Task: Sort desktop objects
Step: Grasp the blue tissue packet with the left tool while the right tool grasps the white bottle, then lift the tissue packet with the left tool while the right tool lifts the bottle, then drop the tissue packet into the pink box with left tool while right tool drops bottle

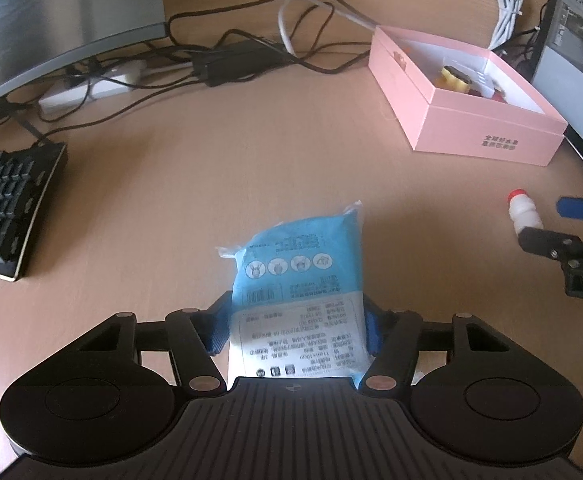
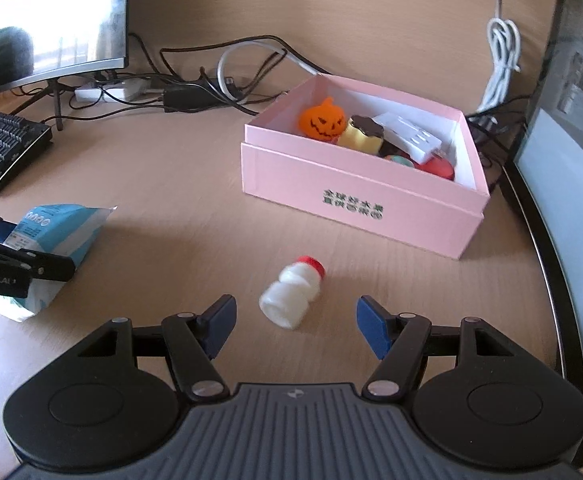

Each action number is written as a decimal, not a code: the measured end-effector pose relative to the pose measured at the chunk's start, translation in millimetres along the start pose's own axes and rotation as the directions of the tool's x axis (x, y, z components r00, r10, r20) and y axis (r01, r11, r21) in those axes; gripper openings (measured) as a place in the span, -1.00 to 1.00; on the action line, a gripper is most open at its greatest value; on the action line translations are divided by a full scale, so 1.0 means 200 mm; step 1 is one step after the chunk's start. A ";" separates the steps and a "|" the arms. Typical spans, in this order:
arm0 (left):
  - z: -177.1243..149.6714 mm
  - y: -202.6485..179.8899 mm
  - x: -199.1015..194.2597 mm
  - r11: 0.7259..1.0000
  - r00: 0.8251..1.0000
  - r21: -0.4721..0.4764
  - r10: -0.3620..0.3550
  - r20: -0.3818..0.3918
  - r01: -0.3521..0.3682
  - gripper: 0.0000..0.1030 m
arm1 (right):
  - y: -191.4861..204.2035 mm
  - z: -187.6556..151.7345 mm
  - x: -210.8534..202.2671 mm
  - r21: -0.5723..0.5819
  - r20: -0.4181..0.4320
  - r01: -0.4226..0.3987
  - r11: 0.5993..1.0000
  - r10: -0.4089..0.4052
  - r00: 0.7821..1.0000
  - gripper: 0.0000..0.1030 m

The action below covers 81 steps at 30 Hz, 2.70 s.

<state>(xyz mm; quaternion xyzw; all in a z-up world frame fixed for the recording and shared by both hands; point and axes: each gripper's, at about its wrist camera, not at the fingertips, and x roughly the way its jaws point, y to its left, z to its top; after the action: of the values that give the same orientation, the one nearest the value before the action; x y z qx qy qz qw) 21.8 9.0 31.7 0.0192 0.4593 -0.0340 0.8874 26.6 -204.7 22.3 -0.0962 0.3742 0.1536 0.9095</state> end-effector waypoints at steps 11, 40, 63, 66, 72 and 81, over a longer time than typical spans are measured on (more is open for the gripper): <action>-0.05 0.02 -0.06 1.000 1.000 -0.007 -0.003 -0.003 0.003 0.53 | 0.03 0.05 0.13 -0.097 -0.026 -0.080 0.992 0.078 0.997 0.08; 0.30 -0.18 -0.39 0.959 0.965 0.251 -0.179 0.193 0.128 0.13 | -0.21 0.34 -0.61 0.058 0.198 -0.041 0.997 0.029 0.980 -0.52; 1.11 -0.62 0.13 0.916 0.912 0.330 -0.321 0.257 0.229 0.15 | -0.59 0.86 -0.39 0.220 0.351 0.096 0.971 -0.171 0.921 -0.51; 1.12 -0.63 0.24 0.926 0.919 0.295 -0.311 0.242 0.236 0.25 | -0.63 0.86 -0.29 0.255 0.317 0.100 0.962 -0.180 0.931 -0.51; 1.09 -0.51 0.30 0.922 0.923 0.280 -0.329 0.198 0.269 0.64 | -0.68 0.85 -0.13 0.290 0.248 0.125 0.949 -0.201 0.948 -0.51; 0.98 -0.34 0.28 0.938 0.943 0.248 -0.289 0.167 0.244 0.84 | -0.69 0.82 0.22 0.315 0.126 0.130 0.940 -0.177 0.976 -0.51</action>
<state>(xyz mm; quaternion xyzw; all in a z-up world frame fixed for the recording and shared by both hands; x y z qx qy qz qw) 207.7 -73.0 99.4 0.0530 0.3591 -0.2077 0.9083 211.4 -277.2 115.0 0.0282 0.3140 0.0292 0.9485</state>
